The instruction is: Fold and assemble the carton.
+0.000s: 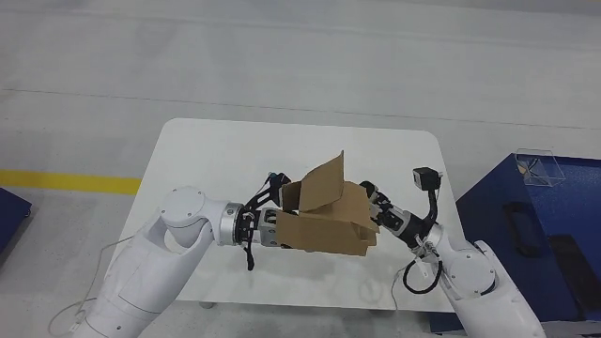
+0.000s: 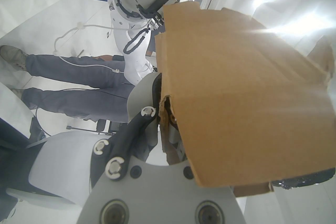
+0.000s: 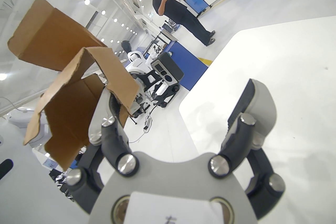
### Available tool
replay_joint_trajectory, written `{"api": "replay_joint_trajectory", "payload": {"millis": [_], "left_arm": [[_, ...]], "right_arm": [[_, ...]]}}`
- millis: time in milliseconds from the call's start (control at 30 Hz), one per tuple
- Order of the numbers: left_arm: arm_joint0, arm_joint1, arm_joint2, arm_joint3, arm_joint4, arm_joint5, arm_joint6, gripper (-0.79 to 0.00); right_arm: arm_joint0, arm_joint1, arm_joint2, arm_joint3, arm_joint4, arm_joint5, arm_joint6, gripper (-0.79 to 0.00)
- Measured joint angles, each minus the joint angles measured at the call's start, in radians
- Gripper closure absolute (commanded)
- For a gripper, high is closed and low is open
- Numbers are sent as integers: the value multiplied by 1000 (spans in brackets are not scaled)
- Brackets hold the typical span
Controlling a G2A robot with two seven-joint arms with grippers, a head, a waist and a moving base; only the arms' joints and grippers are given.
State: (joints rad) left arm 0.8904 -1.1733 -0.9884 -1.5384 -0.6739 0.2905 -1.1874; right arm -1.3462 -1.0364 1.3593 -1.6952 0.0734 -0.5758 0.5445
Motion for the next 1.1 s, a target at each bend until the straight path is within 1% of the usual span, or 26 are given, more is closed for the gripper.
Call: {"api": "replay_joint_trajectory", "payload": {"millis": [167,267,400,533,633,833,1100], "left_arm": [[2,0,0,0,0,2,3,0],[12,0,3,-15,22,2,54,0],[16,2,6,-31,75,-24,100,0],[28,4,9,-48,116,-38,133,0],[31,5,7,-51,111,-32,135,0],[32,5,7,-51,98,-17,130,0],[28,4,12,-42,87,-9,119,0]], "right_arm": [[-20,6,51,-23,51,-12,16,-785],[-36,8,78,-48,99,-30,18,-785],[-66,11,96,-86,155,-46,42,-785],[-78,12,86,-104,111,-32,76,-785],[-78,10,67,-99,52,-24,64,-785],[-62,2,18,-76,-17,-10,43,-785],[-38,-3,-3,-55,-30,-5,18,-785]]}}
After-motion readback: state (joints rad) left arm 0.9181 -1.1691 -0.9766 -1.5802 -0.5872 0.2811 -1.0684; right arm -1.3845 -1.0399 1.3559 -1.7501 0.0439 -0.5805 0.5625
